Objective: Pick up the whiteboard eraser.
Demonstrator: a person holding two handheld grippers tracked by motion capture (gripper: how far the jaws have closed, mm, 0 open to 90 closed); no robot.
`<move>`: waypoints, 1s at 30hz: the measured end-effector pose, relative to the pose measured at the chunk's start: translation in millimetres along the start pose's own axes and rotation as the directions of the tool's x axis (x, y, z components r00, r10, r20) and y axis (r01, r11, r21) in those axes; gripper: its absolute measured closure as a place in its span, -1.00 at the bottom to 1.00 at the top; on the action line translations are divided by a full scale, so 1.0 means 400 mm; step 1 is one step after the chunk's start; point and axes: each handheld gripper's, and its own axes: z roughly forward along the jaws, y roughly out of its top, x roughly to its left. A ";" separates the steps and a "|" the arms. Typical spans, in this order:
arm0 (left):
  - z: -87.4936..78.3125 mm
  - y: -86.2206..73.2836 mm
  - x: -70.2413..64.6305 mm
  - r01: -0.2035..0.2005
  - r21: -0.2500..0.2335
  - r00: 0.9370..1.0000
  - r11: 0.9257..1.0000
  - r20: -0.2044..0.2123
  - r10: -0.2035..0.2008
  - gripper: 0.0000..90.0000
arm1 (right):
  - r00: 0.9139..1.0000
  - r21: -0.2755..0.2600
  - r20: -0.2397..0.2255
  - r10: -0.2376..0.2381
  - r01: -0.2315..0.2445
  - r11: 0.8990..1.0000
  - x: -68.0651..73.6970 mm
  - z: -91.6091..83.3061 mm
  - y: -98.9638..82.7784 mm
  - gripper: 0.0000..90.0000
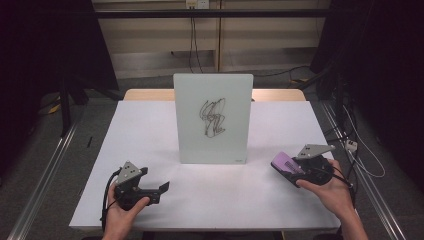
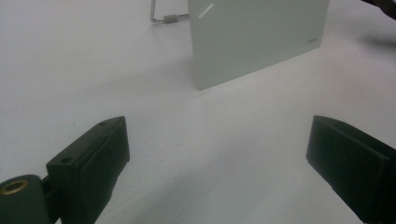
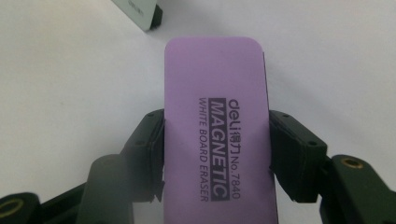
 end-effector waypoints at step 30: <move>0.002 -0.001 0.006 0.006 0.002 1.000 1.000 0.000 -0.006 -0.85 | 0.997 -0.178 -0.060 -0.042 0.031 0.984 0.063 0.017 0.044 -0.09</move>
